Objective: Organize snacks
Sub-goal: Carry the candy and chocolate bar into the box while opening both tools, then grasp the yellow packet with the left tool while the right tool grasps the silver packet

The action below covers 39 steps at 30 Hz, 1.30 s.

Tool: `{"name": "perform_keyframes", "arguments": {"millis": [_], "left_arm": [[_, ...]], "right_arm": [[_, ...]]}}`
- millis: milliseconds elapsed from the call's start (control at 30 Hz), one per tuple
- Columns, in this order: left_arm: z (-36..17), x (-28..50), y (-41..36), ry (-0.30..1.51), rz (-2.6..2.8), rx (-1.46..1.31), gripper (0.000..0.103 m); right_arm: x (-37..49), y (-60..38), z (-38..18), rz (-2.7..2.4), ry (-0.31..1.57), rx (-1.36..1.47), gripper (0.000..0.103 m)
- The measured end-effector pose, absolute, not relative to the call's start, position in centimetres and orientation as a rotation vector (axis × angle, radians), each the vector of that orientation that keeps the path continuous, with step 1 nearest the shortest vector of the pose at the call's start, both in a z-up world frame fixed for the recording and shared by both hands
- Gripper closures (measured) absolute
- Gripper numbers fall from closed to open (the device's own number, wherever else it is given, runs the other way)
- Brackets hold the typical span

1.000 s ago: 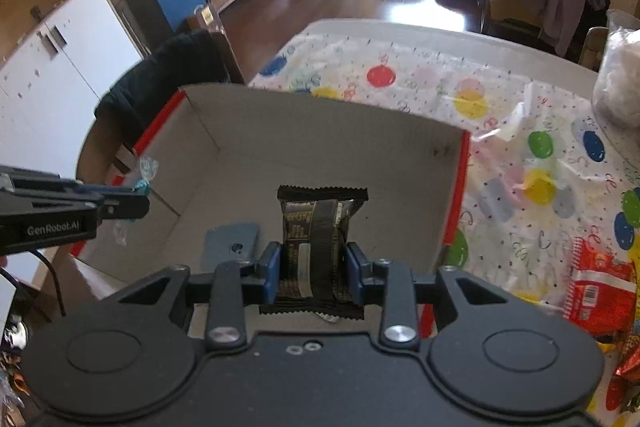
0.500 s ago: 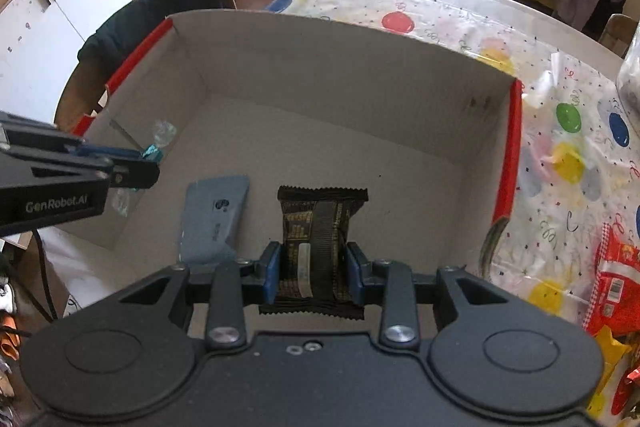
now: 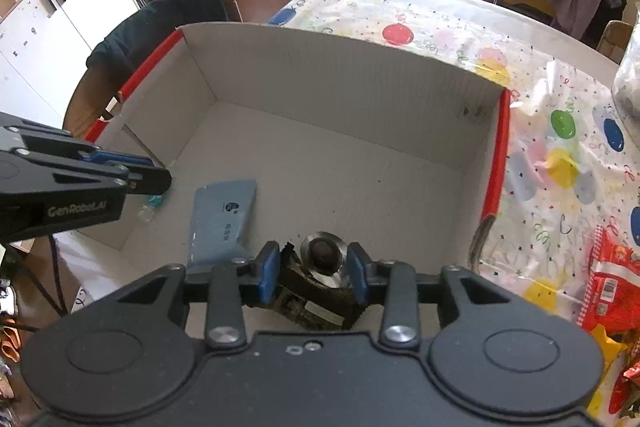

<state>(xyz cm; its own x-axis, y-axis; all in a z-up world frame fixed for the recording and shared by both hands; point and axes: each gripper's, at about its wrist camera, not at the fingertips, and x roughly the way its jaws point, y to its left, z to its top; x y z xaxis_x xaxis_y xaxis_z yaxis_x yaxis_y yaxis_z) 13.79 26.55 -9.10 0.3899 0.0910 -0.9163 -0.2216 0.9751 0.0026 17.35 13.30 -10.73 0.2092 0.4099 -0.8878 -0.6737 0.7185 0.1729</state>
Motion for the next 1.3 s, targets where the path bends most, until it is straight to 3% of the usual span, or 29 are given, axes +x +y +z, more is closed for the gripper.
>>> {"name": "perform_keyframes", "arguments": {"millis": [433, 500, 633, 700, 767, 1300], "left_arm": [[-6.5, 12.2, 25.0, 1.083, 0.174, -0.134, 0.08], [-5.9, 11.9, 24.6, 1.063, 0.171, -0.13, 0.075], [-4.5, 11.3, 23.5, 1.009, 0.157, -0.124, 0.067], [-4.0, 11.1, 22.9, 0.986, 0.152, -0.123, 0.049], [-3.4, 10.7, 22.2, 0.956, 0.147, -0.116, 0.043], [-0.5, 10.4, 15.1, 0.817, 0.068, -0.085, 0.029]], "right_arm": [[16.4, 10.3, -7.1, 0.801, 1.048, -0.199, 0.059], [16.2, 9.6, -6.4, 0.807, 1.034, -0.185, 0.057], [15.9, 8.1, -5.2, 0.808, 1.005, -0.151, 0.044], [15.8, 7.3, -4.7, 0.808, 0.989, -0.133, 0.039], [15.7, 6.4, -4.1, 0.807, 0.973, -0.118, 0.036], [14.7, -2.3, -1.3, 0.778, 0.856, -0.051, 0.005]]}}
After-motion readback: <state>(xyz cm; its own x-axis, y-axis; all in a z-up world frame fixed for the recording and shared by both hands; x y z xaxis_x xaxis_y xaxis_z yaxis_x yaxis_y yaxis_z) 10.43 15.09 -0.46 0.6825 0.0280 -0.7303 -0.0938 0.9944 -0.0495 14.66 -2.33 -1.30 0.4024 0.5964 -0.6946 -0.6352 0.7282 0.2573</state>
